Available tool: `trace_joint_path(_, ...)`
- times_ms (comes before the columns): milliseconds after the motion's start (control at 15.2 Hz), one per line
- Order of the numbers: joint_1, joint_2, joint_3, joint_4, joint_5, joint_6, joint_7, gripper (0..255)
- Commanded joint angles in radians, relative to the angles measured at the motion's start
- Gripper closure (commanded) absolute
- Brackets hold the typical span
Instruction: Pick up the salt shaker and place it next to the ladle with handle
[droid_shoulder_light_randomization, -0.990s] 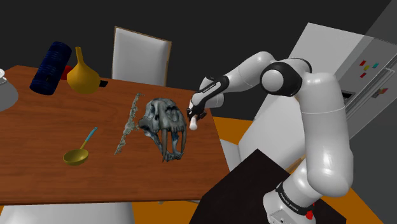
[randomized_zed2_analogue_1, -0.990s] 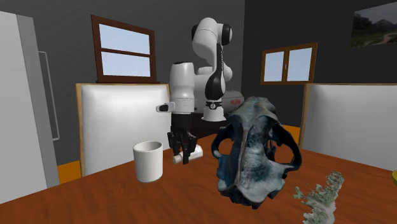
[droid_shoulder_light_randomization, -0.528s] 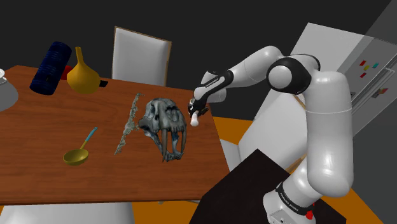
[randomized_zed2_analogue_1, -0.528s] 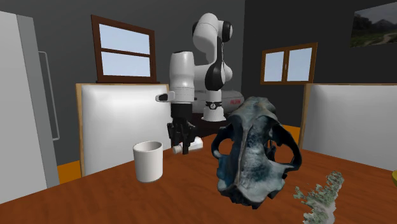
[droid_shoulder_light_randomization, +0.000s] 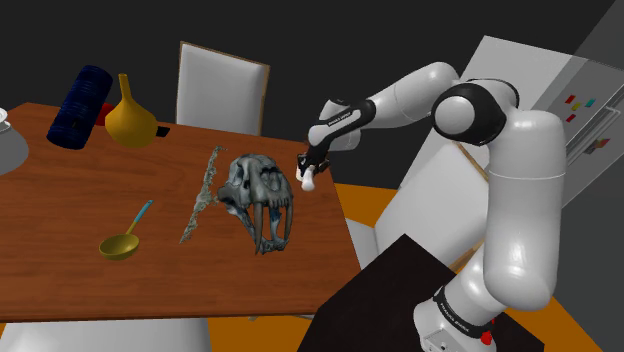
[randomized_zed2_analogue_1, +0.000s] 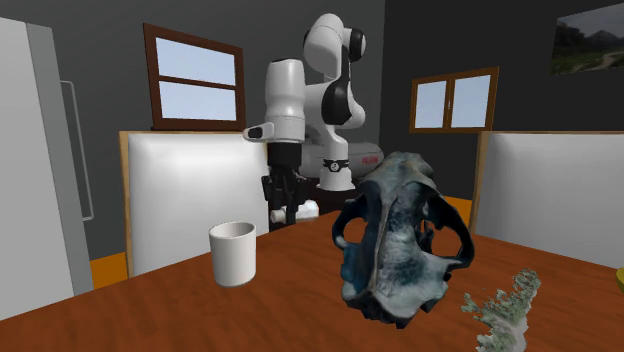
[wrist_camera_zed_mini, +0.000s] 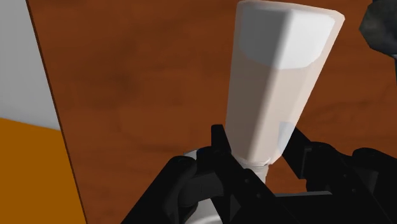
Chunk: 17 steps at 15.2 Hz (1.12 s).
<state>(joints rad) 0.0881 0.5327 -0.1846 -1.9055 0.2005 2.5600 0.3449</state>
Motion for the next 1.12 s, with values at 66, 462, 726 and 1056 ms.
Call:
trace_joint_path(66, 0.007, -0.032, -0.008, -0.003, -0.01, -0.029, 0.009, 255)
trace_joint_path(462, 0.053, -0.079, -0.014, -0.018, -0.035, -0.058, 0.067, 255)
trace_joint_path(726, 0.131, -0.093, -0.008, -0.04, -0.06, -0.047, 0.167, 255)
trace_joint_path(1056, 0.227, -0.093, 0.0, -0.041, -0.091, -0.046, 0.294, 255)
